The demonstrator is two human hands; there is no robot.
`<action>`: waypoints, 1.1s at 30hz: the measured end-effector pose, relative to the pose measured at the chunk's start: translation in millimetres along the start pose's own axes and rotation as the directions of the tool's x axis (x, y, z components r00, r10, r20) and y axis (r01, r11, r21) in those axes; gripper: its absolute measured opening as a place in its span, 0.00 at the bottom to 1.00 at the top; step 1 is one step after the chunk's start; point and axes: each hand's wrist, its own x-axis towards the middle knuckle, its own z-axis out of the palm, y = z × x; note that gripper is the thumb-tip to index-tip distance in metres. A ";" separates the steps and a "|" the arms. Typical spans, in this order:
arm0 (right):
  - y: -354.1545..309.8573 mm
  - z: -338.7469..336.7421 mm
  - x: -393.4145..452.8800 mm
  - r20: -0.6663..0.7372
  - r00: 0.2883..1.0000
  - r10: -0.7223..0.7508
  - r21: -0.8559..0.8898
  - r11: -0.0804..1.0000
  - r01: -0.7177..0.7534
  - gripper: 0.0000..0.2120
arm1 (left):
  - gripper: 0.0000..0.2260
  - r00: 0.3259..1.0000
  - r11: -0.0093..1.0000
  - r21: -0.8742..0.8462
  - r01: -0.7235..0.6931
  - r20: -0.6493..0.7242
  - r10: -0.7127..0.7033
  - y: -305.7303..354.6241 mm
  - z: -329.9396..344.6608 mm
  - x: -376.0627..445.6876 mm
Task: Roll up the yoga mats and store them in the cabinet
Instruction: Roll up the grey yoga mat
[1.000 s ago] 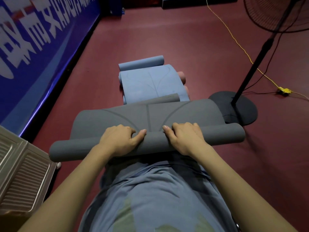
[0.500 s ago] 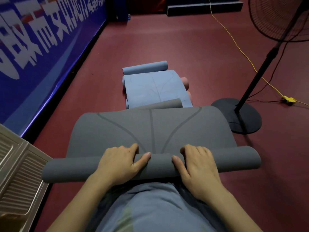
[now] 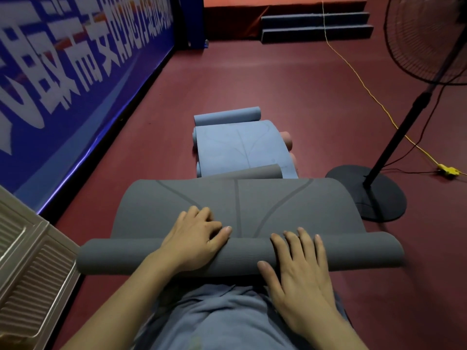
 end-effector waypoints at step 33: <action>15.9 -10.2 122.3 0.380 0.924 -0.033 0.104 0.995 -0.007 0.21 | 0.23 0.846 0.987 0.088 0.131 -0.529 -0.065 13.5 33.2 -11.4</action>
